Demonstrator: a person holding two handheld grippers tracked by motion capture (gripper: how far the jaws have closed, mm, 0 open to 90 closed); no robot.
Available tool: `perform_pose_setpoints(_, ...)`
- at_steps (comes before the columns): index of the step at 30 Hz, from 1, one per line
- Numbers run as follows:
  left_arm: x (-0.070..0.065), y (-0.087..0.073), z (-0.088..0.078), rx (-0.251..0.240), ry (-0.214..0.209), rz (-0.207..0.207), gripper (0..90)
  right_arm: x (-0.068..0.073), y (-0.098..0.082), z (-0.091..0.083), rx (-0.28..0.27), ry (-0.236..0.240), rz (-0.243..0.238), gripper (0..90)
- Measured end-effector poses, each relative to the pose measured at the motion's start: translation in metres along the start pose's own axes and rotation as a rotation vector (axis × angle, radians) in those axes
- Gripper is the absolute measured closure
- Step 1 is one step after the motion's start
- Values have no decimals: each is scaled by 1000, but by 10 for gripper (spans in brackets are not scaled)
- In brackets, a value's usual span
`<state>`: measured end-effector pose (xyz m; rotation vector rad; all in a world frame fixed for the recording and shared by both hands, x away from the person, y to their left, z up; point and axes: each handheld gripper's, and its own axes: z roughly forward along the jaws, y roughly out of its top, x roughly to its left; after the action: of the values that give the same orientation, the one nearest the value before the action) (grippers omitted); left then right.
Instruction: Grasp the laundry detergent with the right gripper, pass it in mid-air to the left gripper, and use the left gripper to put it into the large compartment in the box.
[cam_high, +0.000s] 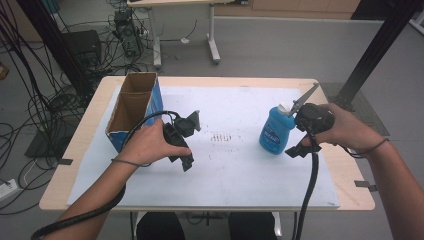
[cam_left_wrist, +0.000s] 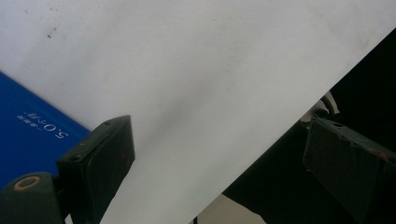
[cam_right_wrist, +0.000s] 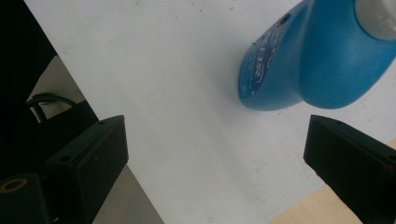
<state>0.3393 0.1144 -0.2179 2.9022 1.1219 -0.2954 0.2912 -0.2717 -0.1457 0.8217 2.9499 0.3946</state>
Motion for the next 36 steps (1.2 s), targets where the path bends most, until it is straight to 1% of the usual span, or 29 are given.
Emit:
perform_pose_setpoints(2, -1, 0, -1, 1, 1, 6, 92, -1, -3, 0, 1, -6, 10, 61)
perform_pose_setpoints(8, -2, 0, -1, 2, 2, 3, 92, -4, -11, 1, 6, -15, 45, 60)
perform_pose_setpoints(13, -4, 1, 0, 9, 9, 1, 91, -5, -17, 0, 8, -15, 53, 61)
perform_pose_setpoints(14, -4, 2, 0, 9, 7, 4, 91, -5, -18, 0, 8, -18, 54, 61)
perform_pose_setpoints(18, -3, 2, 1, 10, 5, -8, 91, -7, -22, -1, 14, -28, 67, 61)
perform_pose_setpoints(23, -3, 3, 2, 12, 4, -9, 92, -9, -29, -2, 15, -35, 84, 62)
perform_pose_setpoints(29, -4, 0, 2, 1, 2, -6, 90, -11, -35, -5, 21, -47, 98, 62)
perform_pose_setpoints(32, -3, -1, 3, -2, -2, -9, 90, -13, -39, -6, 21, -49, 108, 62)
perform_pose_setpoints(34, -3, -1, 2, 4, 0, -3, 90, -14, -41, -6, 28, -52, 114, 62)
perform_pose_setpoints(36, -1, -2, 2, -2, -5, -6, 90, -16, -43, -5, 32, -53, 118, 62)
